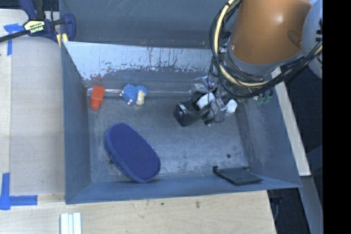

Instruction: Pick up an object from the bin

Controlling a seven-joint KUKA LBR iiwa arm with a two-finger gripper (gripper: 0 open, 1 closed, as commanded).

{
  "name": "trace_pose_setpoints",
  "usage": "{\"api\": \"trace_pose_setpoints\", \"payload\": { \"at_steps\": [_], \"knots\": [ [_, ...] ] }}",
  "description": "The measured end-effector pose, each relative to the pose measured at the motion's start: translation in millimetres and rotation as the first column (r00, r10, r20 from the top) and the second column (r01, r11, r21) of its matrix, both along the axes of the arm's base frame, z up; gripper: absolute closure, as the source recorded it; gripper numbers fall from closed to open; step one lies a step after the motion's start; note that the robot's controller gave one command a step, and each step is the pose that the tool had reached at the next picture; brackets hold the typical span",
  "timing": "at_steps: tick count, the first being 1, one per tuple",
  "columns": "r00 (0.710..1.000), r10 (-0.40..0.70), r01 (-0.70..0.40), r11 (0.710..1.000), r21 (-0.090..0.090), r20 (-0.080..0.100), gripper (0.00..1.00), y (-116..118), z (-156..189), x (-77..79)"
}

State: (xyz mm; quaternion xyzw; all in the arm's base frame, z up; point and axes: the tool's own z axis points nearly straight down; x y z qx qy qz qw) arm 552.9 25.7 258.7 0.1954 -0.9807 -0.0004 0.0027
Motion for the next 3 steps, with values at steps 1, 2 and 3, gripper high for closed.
{"api": "trace_pose_setpoints", "payload": {
  "at_steps": [1, 2, 3],
  "knots": [
    [1.0, 0.0, 0.0, 1.0, 0.0, 0.0, 1.0, 0.0, 0.0, 0.0],
    [1.0, 0.0, 0.0, 1.0, 0.0, 0.0, 1.0, 0.0, 0.0, 0.0],
    [1.0, 0.0, 0.0, 1.0, 0.0, 0.0, 1.0, -0.1, 0.0, 0.0]
  ]
}}
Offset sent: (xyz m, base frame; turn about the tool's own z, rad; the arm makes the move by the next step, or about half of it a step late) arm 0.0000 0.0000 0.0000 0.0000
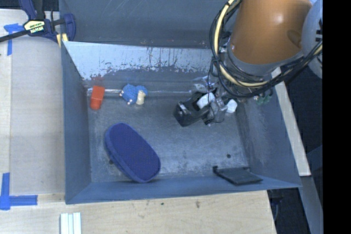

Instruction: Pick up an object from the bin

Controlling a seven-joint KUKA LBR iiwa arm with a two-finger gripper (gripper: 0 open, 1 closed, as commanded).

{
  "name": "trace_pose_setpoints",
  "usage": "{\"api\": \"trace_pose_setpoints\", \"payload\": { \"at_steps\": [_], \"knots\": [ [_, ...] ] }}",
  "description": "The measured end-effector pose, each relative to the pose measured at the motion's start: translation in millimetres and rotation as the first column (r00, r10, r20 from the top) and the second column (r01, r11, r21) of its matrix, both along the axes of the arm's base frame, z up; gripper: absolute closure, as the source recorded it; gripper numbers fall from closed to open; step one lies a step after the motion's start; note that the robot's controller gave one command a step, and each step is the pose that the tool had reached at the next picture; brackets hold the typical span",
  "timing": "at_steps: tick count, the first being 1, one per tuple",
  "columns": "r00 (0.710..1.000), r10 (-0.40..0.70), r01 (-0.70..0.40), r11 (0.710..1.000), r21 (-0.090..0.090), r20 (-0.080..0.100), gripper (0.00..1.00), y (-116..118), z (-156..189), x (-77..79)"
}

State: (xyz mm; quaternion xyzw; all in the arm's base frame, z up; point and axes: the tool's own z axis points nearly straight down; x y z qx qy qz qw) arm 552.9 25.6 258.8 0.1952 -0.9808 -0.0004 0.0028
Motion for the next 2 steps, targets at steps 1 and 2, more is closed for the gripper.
{"api": "trace_pose_setpoints", "payload": {
  "at_steps": [1, 2],
  "knots": [
    [1.0, 0.0, 0.0, 1.0, 0.0, 0.0, 1.0, 0.0, 0.0, 0.0],
    [1.0, 0.0, 0.0, 1.0, 0.0, 0.0, 1.0, 0.0, 0.0, 0.0]
  ]
}}
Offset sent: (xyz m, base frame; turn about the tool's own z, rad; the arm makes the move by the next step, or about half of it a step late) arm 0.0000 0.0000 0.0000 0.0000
